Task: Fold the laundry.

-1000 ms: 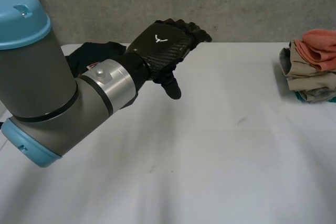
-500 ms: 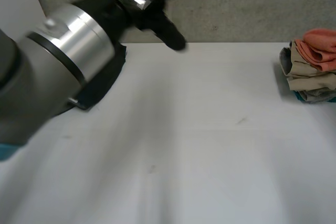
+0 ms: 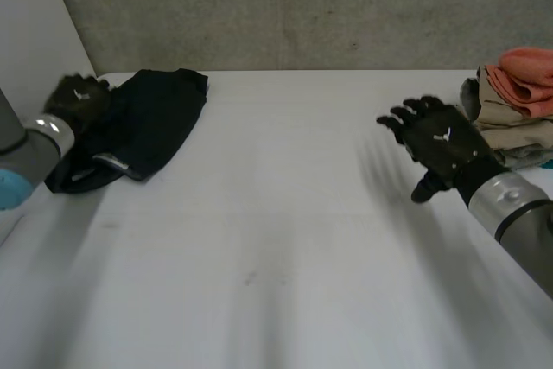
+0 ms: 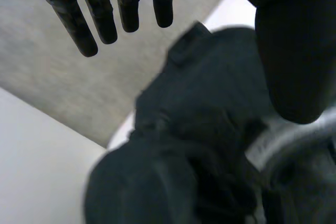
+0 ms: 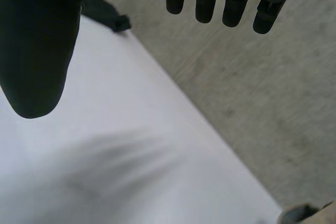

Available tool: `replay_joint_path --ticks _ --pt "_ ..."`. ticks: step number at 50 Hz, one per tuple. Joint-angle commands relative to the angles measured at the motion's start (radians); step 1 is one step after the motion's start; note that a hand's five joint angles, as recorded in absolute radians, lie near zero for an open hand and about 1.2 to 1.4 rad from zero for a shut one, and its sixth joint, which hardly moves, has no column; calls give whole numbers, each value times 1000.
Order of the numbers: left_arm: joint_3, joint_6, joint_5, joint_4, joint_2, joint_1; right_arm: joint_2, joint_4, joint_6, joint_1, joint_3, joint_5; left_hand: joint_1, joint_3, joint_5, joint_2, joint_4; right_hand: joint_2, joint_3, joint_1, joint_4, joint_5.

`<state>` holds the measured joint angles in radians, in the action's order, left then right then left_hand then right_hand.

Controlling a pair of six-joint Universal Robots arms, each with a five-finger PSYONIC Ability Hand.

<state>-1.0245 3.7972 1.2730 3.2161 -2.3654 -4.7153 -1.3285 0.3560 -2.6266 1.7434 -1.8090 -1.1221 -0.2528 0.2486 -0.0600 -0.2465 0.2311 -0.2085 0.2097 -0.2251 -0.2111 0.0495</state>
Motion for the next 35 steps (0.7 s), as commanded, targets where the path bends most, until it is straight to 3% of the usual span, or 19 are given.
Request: replay_joint_path --ticks 1,6,9,10,13,19,25,30,32,35 --pt "142 -2 -133 21 -193 -38 2 -9 3 -7 -58 5 -37 41 -55 -43 59 34 -35 51 37 -50" --pt "228 -1 -133 22 -290 -40 2 -3 5 -10 -85 5 -213 217 -231 -219 234 34 -35 51 37 -50" --pt "251 -5 -133 24 -305 -35 2 -2 10 -11 -90 4 -833 838 -852 -840 855 34 -35 51 37 -50" --pt "247 -16 -130 25 -302 -25 2 -2 10 -11 -90 2 -1140 1145 -1159 -1147 1162 34 -35 51 37 -50" --pt "236 -59 -110 24 -269 -2 2 -2 10 -13 -90 -2 -1143 1148 -1162 -1150 1165 34 -35 51 37 -50" --pt "80 -303 9 54 27 129 -7 -2 10 -31 -87 -28 -1143 1148 -1162 -1150 1165 34 -35 51 37 -50" --pt "-72 -482 28 80 251 322 -26 -6 8 -38 -84 -51 -1143 1148 -1162 -1150 1165 34 -35 51 37 -50" --pt "-80 -533 60 80 223 492 -37 -8 5 -38 -84 -64 -1143 1148 -1162 -1150 1165 34 -35 51 37 -50" --pt "-37 -528 116 80 151 584 -37 -8 3 -38 -84 -64 -1143 1148 -1162 -1150 1165 34 -35 51 37 -50" --pt "33 -521 176 79 66 653 -34 -8 -1 -39 -84 -65 -1143 1148 -1162 -1150 1165 34 -35 51 37 -50"
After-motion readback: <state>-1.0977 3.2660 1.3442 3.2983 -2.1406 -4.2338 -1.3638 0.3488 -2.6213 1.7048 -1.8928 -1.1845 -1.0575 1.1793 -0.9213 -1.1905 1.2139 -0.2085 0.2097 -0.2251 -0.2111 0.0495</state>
